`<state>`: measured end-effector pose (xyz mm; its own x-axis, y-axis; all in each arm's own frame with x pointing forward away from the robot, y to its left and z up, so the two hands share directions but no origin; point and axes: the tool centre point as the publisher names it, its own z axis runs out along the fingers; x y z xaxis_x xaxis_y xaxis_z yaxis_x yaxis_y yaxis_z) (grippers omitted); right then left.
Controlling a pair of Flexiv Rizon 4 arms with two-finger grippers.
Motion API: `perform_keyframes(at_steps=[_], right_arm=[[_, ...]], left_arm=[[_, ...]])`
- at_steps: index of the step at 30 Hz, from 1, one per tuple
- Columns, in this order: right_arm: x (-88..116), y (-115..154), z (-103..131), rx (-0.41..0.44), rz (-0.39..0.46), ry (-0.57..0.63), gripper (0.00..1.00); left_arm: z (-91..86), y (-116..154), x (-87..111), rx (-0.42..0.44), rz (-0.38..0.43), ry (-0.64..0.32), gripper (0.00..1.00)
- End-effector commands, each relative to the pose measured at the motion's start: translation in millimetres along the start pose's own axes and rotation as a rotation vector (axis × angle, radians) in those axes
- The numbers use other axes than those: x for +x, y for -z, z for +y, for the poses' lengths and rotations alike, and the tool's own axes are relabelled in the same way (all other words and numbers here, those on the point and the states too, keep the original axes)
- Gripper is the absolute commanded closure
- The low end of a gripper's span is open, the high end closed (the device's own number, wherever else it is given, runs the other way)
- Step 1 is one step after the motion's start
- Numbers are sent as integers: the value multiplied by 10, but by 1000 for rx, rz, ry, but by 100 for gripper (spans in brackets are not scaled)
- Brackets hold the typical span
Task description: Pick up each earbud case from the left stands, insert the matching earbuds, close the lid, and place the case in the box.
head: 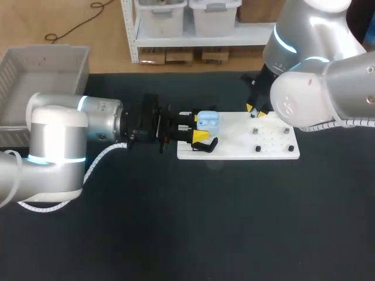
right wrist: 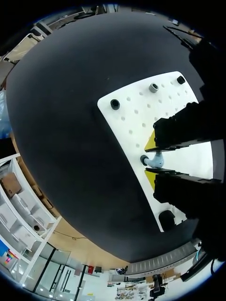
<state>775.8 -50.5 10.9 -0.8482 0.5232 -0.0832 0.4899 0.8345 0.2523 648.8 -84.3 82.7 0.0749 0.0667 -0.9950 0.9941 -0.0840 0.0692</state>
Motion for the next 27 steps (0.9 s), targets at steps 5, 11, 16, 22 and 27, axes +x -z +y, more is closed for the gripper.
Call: perform_keyframes(at_steps=[5,11,16,22,27], right_arm=[[-13,-22,5,3,10,0,97],[-9,-21,3,4,12,2,100],[33,55,-1,-1,21,3,100],[105,206,-12,-16,51,7,100],[168,376,-61,-30,52,1,100]], left_arm=[[-5,-2,1,-2,1,-1,100],[-5,-2,1,-2,1,-1,100],[-5,-2,1,-2,1,-1,100],[-5,-2,1,-2,1,-1,100],[-5,-2,1,-2,1,-1,100]])
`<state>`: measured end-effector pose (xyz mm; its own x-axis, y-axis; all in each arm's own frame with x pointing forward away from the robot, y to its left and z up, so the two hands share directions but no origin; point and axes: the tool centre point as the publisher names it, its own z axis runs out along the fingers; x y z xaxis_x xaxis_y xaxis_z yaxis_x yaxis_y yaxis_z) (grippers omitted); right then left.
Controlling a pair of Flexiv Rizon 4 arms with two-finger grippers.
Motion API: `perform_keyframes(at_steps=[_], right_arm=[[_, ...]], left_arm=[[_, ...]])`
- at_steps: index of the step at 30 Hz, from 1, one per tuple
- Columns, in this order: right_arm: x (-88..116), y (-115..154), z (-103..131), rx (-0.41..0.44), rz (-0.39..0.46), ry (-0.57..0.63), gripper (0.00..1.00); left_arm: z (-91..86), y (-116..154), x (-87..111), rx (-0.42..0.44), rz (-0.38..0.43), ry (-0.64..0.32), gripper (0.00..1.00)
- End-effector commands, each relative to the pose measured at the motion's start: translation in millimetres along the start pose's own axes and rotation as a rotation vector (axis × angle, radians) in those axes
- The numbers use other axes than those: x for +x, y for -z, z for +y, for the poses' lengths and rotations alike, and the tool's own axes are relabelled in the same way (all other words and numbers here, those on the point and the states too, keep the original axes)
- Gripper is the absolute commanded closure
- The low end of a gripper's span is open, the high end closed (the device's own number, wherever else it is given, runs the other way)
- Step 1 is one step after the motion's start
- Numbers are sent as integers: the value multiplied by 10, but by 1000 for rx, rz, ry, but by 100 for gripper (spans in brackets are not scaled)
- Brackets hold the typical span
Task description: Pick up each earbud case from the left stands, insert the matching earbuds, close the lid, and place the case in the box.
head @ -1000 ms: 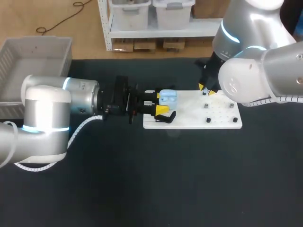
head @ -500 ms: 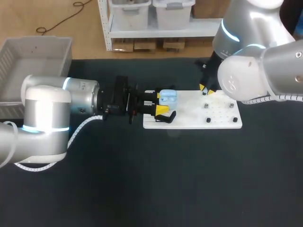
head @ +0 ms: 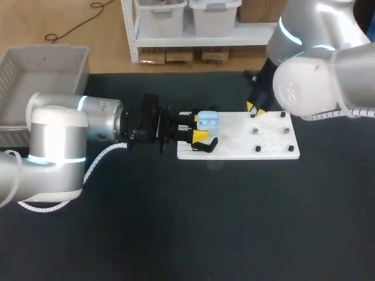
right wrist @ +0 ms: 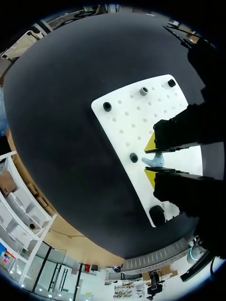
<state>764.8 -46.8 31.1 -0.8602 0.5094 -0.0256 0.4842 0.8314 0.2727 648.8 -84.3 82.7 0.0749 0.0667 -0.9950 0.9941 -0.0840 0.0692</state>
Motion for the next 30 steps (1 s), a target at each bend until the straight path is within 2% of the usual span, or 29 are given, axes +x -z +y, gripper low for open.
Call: perform_keyframes(at_steps=[1,7,15,24,30], right_arm=[[96,199,-93,-9,-11,-1,100],[215,508,-108,-21,-20,13,100],[472,1066,16,-49,46,107,100],[724,1553,178,-118,166,241,100],[992,1676,396,-145,304,444,100]], left_arm=[[-5,-3,1,-2,1,-1,100],[-5,-3,1,-2,1,-1,100],[-5,-3,1,-2,1,-1,100],[-5,-3,1,-2,1,-1,100],[-5,-3,1,-2,1,-1,100]])
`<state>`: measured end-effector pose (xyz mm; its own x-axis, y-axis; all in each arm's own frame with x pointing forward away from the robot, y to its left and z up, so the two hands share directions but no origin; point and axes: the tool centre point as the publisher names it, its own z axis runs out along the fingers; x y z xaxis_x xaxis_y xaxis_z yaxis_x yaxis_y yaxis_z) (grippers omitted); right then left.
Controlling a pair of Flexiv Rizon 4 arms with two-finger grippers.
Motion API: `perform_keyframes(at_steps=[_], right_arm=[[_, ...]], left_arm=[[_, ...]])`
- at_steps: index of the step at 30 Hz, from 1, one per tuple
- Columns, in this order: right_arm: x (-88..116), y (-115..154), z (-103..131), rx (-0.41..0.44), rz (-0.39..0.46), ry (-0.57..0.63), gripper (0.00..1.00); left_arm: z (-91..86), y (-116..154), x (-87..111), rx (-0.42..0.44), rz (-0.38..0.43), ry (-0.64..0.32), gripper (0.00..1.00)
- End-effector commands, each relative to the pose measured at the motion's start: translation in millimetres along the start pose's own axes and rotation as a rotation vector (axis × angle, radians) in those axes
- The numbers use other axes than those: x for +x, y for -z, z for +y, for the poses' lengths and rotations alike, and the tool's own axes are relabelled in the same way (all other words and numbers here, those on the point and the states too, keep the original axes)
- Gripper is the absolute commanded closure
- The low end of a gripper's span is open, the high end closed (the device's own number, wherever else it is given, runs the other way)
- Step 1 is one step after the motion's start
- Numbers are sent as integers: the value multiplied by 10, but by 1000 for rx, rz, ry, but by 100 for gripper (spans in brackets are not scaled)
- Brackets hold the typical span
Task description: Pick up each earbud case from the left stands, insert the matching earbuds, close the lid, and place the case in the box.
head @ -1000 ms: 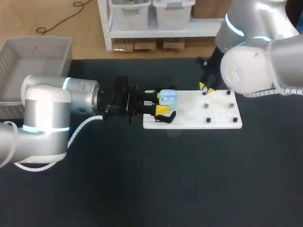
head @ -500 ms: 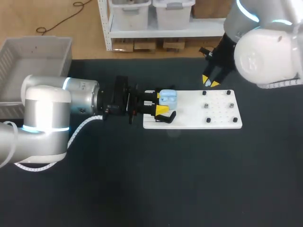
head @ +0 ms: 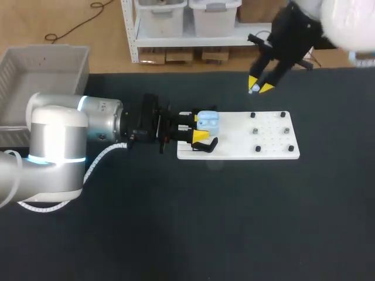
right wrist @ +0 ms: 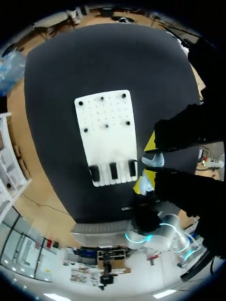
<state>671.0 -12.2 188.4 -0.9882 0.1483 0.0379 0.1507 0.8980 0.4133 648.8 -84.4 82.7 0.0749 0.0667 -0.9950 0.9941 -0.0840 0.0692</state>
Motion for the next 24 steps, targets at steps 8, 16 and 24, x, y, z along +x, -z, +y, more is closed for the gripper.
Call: perform_keyframes(at_steps=[8,16,24], right_arm=[[203,-60,498,12,259,265,100],[393,-258,625,85,343,329,100],[405,-282,622,94,342,330,100]], left_arm=[[-5,-2,1,-2,1,-1,100],[-5,-2,1,-2,1,-1,100],[-5,-2,1,-2,1,-1,100]])
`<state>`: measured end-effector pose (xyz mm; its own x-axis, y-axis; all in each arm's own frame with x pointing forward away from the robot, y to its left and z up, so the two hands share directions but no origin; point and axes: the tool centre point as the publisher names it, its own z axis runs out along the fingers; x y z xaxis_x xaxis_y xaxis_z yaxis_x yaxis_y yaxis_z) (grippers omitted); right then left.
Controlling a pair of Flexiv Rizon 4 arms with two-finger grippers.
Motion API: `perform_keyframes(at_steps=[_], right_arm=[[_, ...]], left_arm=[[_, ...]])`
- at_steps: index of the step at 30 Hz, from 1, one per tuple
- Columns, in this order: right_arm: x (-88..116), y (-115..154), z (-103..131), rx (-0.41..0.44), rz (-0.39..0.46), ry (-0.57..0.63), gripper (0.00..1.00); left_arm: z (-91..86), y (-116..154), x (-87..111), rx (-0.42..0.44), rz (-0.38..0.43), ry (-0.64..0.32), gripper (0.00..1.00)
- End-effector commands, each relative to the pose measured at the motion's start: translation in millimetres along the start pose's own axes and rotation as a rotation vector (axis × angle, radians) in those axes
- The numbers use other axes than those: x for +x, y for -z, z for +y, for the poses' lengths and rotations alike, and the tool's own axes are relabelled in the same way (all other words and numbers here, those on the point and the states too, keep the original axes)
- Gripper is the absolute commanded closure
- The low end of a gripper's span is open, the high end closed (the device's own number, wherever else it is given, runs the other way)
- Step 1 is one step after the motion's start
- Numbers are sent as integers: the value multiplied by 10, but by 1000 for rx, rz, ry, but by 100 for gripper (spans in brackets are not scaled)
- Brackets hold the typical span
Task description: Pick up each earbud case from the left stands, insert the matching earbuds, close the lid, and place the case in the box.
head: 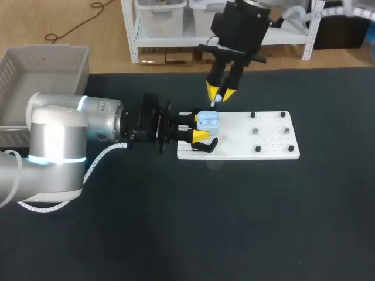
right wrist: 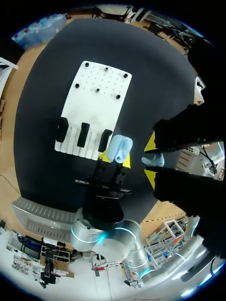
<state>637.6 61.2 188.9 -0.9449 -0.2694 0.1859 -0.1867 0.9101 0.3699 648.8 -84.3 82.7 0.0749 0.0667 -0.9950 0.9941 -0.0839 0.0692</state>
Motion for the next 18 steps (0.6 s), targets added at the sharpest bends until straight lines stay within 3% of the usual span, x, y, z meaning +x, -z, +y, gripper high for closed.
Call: perform_keyframes(at_steps=[1,6,13,18], right_arm=[[-31,19,-1,-1,40,0,100],[-31,19,-1,-1,40,0,100],[47,-24,39,101,-129,-10,100],[45,-88,52,157,-167,-27,100]], left_arm=[[-5,-3,1,-2,1,-1,100],[-5,-3,1,-2,1,-1,100],[-5,-3,1,-2,1,-1,100],[-5,-3,1,-2,1,-1,100]])
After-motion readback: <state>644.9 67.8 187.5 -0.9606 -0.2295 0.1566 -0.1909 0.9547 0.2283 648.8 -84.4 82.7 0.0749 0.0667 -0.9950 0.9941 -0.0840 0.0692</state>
